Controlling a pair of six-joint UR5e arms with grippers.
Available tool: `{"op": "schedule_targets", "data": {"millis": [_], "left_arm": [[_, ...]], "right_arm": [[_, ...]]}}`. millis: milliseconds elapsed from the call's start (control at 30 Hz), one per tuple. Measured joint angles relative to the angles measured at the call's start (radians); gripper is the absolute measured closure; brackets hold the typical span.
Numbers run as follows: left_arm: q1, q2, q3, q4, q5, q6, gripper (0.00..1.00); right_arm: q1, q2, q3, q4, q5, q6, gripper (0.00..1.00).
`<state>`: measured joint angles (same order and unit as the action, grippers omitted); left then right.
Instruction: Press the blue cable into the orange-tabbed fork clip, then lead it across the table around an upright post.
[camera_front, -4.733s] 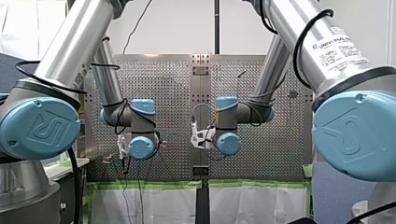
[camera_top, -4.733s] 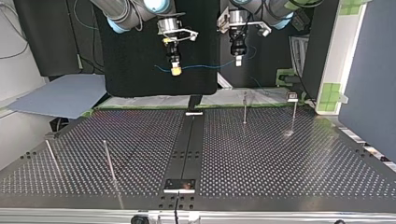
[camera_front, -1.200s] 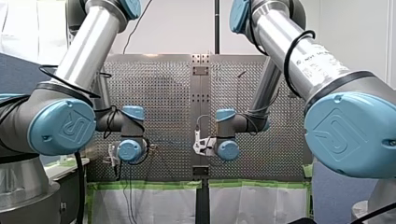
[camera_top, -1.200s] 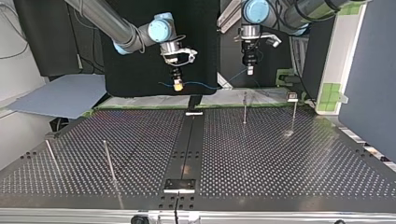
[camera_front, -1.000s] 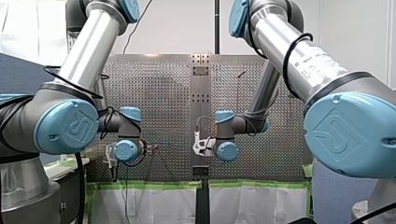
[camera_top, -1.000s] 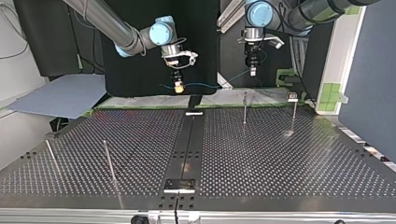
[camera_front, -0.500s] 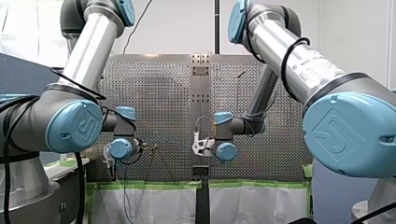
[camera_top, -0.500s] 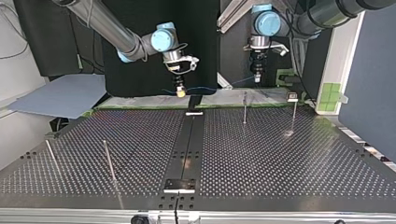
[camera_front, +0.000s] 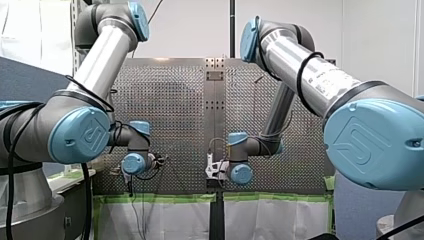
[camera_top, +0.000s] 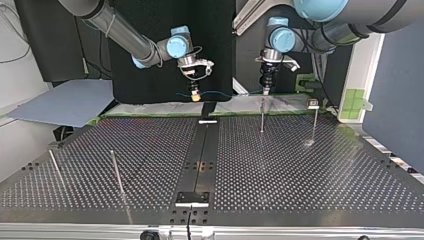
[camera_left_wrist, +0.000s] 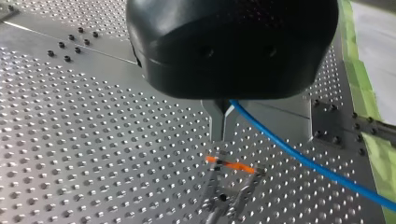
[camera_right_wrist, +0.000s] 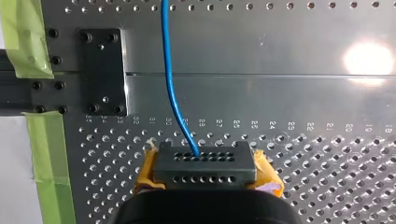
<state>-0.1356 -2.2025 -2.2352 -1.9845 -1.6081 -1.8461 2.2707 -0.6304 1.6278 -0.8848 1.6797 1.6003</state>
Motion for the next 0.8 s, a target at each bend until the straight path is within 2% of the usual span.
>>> {"op": "schedule_targets", "data": {"millis": [167, 367, 567, 800], "left_arm": [[0.005, -0.044, 0.041, -0.018, 0.015, -0.013, 0.98], [0.034, -0.093, 0.053, -0.022, -0.01, -0.013, 0.98], [0.08, -0.105, 0.054, -0.002, 0.004, -0.01, 0.98], [0.092, -0.106, 0.054, 0.016, 0.045, -0.009, 0.98]], "right_arm": [[-0.002, 0.022, -0.025, 0.009, -0.001, -0.004, 1.0], [-0.002, 0.049, -0.052, 0.036, -0.001, -0.006, 1.0], [-0.002, 0.053, -0.064, 0.048, -0.001, -0.009, 1.0], [0.004, 0.054, -0.094, 0.074, -0.003, -0.016, 1.0]]}}
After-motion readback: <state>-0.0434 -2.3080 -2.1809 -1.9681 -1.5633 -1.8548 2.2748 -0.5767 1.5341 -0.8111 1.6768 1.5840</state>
